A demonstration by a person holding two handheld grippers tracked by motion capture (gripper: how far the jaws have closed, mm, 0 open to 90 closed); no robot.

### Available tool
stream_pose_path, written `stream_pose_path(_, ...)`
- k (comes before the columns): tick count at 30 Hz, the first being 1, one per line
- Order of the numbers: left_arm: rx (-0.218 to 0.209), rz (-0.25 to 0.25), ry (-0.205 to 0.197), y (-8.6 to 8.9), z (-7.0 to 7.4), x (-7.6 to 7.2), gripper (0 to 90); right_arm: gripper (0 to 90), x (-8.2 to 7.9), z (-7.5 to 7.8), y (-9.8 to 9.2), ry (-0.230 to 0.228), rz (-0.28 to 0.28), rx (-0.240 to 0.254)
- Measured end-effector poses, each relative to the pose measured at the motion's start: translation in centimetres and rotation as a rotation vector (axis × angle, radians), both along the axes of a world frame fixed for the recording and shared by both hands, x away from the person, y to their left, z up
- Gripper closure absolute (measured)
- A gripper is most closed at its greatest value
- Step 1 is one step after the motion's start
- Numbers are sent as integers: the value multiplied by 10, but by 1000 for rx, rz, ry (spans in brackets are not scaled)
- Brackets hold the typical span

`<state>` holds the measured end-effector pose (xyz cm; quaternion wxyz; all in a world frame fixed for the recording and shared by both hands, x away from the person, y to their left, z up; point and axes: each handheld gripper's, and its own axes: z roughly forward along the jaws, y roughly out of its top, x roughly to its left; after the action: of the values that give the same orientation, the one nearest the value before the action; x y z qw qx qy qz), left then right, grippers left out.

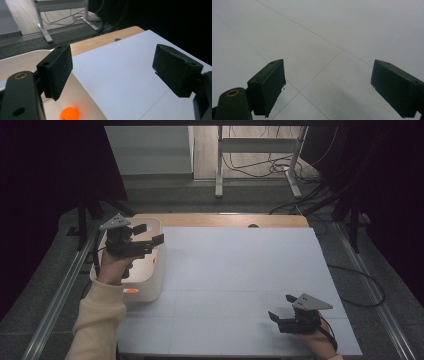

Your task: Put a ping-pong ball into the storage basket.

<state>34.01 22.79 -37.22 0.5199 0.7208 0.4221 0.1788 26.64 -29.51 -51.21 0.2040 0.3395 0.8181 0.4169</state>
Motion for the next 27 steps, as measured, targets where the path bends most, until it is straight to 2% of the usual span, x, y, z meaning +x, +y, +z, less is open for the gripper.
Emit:
stream_pose_path(7,3,-50,0,-8,-5,-8,185,126,0,1,0,0,-1,0)
stream_pose_path(13,-8,-53,-1,-10,-10,-13,185,126,1,0,3,0,7,-10)
stream_pose_path(19,13,-89,-11,-20,-12,-20,184,126,3,0,4,-2,10,-12)
stream_pose_path(27,-13,-124,-33,-31,-14,-30,185,126,4,-1,5,0,15,-19)
